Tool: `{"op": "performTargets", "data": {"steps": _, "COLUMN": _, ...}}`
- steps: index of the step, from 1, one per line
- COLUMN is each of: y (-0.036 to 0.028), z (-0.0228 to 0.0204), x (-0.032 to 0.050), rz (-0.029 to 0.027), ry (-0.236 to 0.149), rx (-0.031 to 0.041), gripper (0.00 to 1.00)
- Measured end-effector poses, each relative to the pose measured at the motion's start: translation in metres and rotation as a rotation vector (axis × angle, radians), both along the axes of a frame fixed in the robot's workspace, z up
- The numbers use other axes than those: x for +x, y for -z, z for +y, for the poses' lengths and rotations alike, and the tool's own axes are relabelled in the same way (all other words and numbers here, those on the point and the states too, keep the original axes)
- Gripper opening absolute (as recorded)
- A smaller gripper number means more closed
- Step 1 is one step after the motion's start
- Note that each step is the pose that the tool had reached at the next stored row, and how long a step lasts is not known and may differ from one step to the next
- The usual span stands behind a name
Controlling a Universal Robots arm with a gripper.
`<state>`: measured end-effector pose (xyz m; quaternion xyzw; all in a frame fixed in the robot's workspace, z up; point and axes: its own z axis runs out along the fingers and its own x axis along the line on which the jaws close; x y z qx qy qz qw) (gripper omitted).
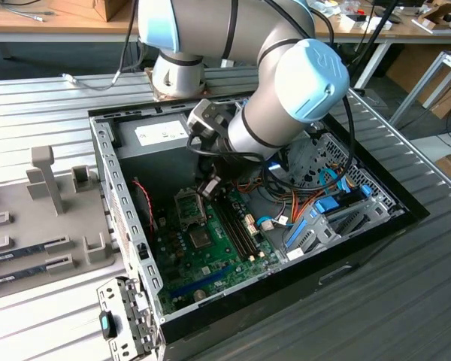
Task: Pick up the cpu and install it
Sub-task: 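Close the cpu cover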
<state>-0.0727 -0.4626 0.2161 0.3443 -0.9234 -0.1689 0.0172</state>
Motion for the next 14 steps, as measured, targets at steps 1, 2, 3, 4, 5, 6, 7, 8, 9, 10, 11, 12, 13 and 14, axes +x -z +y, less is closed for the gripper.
{"op": "performTargets", "data": {"steps": 1, "y": -0.0008, "z": 0.0, "x": 0.0, "rz": 0.0, "ry": 0.0, "rx": 0.0, "gripper": 0.11}}
{"op": "performTargets", "data": {"steps": 2, "y": -0.0016, "z": 0.0, "x": 0.0, "rz": 0.0, "ry": 0.0, "rx": 0.0, "gripper": 0.11}}
{"op": "performTargets", "data": {"steps": 3, "y": -0.0025, "z": 0.0, "x": 0.0, "rz": 0.0, "ry": 0.0, "rx": 0.0, "gripper": 0.11}}
{"op": "performTargets", "data": {"steps": 4, "y": -0.0031, "z": 0.0, "x": 0.0, "rz": 0.0, "ry": 0.0, "rx": 0.0, "gripper": 0.11}}
{"op": "performTargets", "data": {"steps": 5, "y": -0.0039, "z": 0.0, "x": 0.0, "rz": -0.0001, "ry": 0.0, "rx": 0.0001, "gripper": 0.11}}
{"op": "performTargets", "data": {"steps": 6, "y": -0.0041, "z": 0.0, "x": 0.0, "rz": -0.0001, "ry": 0.0, "rx": 0.0004, "gripper": 0.11}}
{"op": "performTargets", "data": {"steps": 7, "y": -0.0041, "z": -0.0004, "x": 0.0, "rz": 0.0, "ry": 0.0, "rx": 0.0011, "gripper": 0.11}}
{"op": "performTargets", "data": {"steps": 8, "y": -0.0042, "z": -0.0015, "x": 0.0, "rz": 0.0, "ry": -0.001, "rx": 0.0025, "gripper": 0.11}}
{"op": "performTargets", "data": {"steps": 9, "y": -0.0042, "z": -0.0018, "x": 0.0, "rz": -0.0001, "ry": -0.001, "rx": 0.0027, "gripper": 0.11}}
{"op": "performTargets", "data": {"steps": 10, "y": -0.0043, "z": -0.0021, "x": 0.0, "rz": 0.0001, "ry": -0.001, "rx": 0.0028, "gripper": 0.11}}
{"op": "performTargets", "data": {"steps": 11, "y": -0.0043, "z": -0.0022, "x": 0.0, "rz": 0.0, "ry": -0.001, "rx": 0.0029, "gripper": 0.11}}
{"op": "performTargets", "data": {"steps": 12, "y": -0.0045, "z": -0.0023, "x": 0.0, "rz": 0.0, "ry": -0.002, "rx": 0.003, "gripper": 0.11}}
{"op": "performTargets", "data": {"steps": 13, "y": -0.0047, "z": -0.0025, "x": 0.0, "rz": 0.0, "ry": -0.002, "rx": 0.003, "gripper": 0.11}}
{"op": "performTargets", "data": {"steps": 14, "y": -0.0049, "z": -0.0027, "x": 0.0, "rz": 0.0, "ry": -0.002, "rx": 0.0033, "gripper": 0.11}}
